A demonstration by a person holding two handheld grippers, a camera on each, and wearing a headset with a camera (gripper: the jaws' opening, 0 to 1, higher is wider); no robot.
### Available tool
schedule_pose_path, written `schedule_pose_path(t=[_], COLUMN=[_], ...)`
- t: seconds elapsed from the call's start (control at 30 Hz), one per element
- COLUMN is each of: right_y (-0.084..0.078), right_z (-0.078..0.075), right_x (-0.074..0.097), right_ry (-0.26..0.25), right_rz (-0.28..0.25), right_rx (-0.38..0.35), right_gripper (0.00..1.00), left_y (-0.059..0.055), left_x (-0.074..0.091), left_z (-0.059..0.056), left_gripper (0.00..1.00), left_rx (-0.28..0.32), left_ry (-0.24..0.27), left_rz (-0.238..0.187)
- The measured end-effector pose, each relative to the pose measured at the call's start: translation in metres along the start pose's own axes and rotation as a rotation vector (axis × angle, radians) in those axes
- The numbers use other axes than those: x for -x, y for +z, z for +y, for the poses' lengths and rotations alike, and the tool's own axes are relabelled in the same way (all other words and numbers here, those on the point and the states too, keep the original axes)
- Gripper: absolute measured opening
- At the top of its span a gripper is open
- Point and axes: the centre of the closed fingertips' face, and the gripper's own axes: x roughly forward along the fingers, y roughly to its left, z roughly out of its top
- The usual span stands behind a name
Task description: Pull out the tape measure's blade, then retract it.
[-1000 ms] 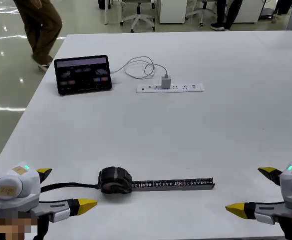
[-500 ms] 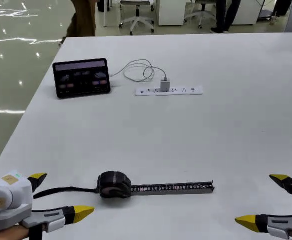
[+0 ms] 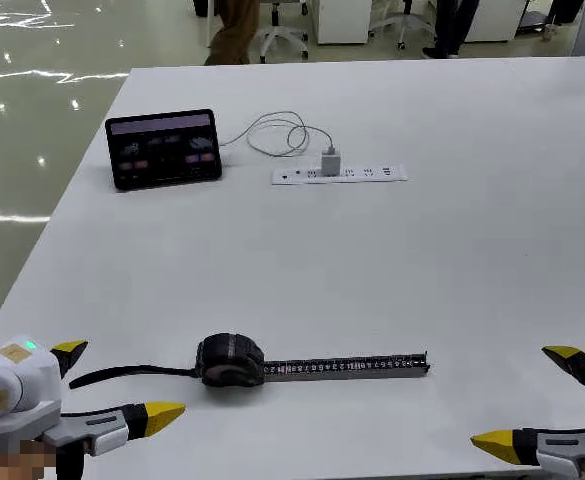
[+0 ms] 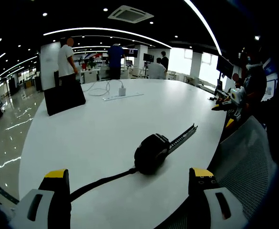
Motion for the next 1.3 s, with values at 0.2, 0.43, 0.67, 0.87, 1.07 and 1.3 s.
schedule_pose_path(t=[0.2, 0.43, 0.67, 0.87, 1.07, 1.3], right_y=[-0.001, -0.002, 0.0, 0.009, 0.011, 0.015], right_z=[-0.002, -0.002, -0.003, -0.004, -0.009, -0.013], right_x=[0.001, 0.002, 0.003, 0.002, -0.001, -0.003], right_ry=[-0.002, -0.004, -0.001, 0.014, 0.036, 0.058], right_rz=[0.0, 0.013, 0.013, 0.007, 0.018, 0.04], right_rx=[-0.008, -0.011, -0.034, -0.003, 0.035, 0.079], right_gripper=[0.97, 0.96, 1.0, 1.0, 1.0, 1.0], left_y=[-0.001, -0.004, -0.005, 0.012, 0.028, 0.036], left_x=[0.0, 0.001, -0.001, -0.008, -0.02, -0.04], left_z=[-0.001, 0.005, 0.004, -0.009, -0.02, -0.033], left_gripper=[1.0, 1.0, 1.0, 1.0, 1.0, 0.99], left_rx=[0.004, 0.016, 0.019, 0.01, 0.0, -0.008], left_ry=[-0.001, 0.02, 0.021, -0.001, -0.007, -0.037], left_rz=[-0.001, 0.022, 0.037, 0.024, 0.02, 0.03])
